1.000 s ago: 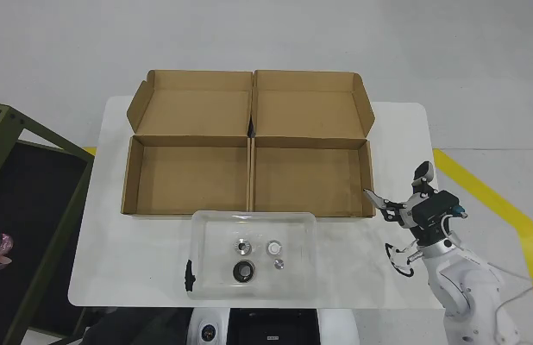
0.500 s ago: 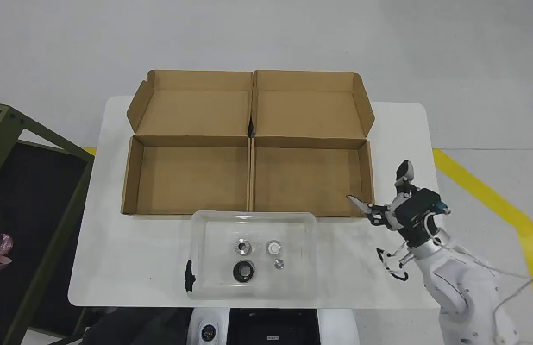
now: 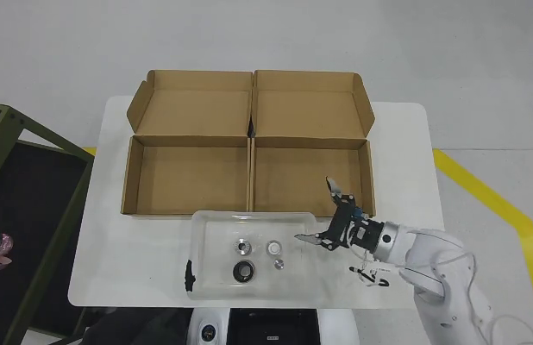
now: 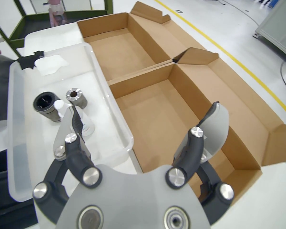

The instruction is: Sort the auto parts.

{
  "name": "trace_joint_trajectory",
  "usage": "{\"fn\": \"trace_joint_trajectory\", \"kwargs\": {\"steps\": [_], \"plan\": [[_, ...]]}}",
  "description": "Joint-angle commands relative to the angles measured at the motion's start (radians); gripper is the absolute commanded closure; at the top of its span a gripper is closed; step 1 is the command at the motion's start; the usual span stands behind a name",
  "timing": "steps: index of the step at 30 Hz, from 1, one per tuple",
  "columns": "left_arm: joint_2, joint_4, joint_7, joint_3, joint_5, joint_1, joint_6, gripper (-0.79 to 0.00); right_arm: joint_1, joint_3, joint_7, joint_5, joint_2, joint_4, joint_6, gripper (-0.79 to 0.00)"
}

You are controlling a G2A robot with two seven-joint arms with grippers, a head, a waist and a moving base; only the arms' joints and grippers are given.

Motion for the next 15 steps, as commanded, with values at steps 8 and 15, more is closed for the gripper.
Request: {"fn": "trace_joint_trajectory", "kwargs": {"steps": [8, 15], "plan": [[0.0, 0.0, 0.0, 0.0, 0.0, 0.0, 0.0, -0.785, 0.044, -0.107, 0.152, 0.023, 0.008, -0.019, -0.04, -0.785], [0.0, 0.0, 0.0, 0.0, 0.0, 0.0, 0.0, -0.785, 0.056, -0.173, 0.216, 0.016, 0.014, -0.019, -0.036, -0.785]]}}
